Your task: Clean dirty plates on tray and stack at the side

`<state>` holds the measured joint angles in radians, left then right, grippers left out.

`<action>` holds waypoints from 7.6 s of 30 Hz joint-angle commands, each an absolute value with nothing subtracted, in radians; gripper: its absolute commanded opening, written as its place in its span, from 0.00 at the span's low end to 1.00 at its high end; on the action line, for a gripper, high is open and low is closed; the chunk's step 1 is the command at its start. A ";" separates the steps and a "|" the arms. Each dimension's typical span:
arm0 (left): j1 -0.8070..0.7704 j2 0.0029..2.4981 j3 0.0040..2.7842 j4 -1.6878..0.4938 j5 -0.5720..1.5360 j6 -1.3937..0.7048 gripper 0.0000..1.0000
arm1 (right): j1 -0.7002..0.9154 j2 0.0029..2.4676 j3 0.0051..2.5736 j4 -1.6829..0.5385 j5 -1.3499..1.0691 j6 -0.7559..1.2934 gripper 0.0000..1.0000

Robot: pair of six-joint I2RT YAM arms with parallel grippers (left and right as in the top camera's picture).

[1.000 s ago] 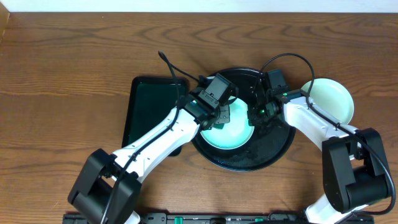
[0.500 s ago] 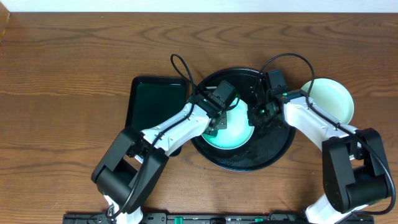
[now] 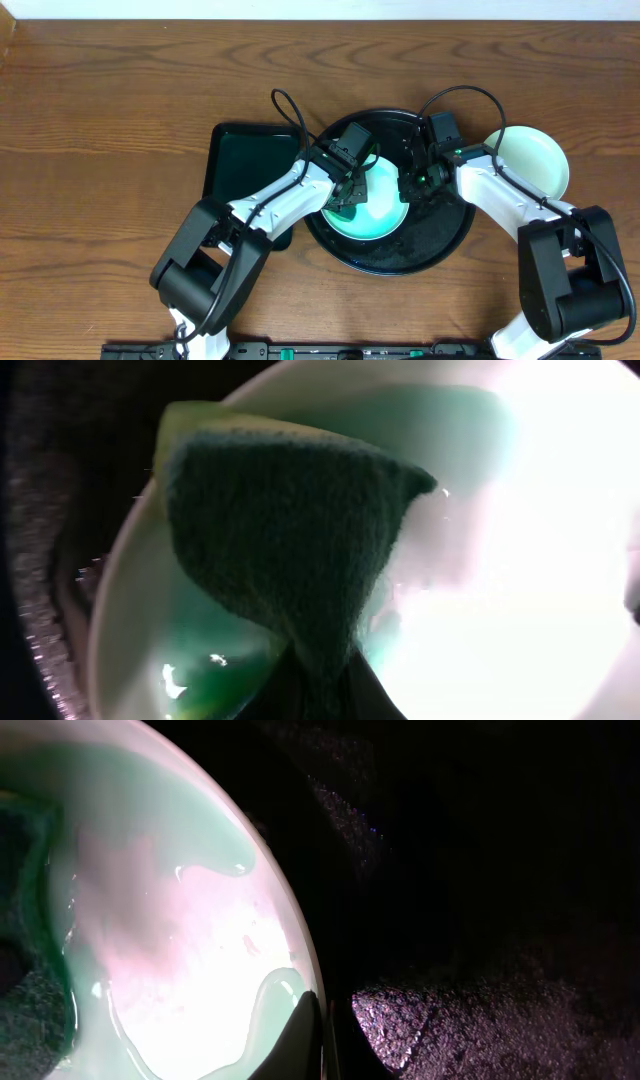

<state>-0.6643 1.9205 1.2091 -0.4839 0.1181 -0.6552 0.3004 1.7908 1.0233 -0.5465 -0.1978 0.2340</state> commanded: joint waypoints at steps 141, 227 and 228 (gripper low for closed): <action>-0.152 1.647 0.952 -0.622 0.040 -0.233 0.13 | 0.310 1.803 1.018 -0.545 -0.215 0.231 0.02; -0.075 1.311 1.132 -0.658 -0.102 -0.259 0.80 | 0.760 1.795 1.428 -0.567 0.222 0.504 0.01; -0.075 1.311 1.132 -0.658 -0.102 -0.259 0.80 | 0.770 1.795 1.428 -0.555 0.237 0.503 0.01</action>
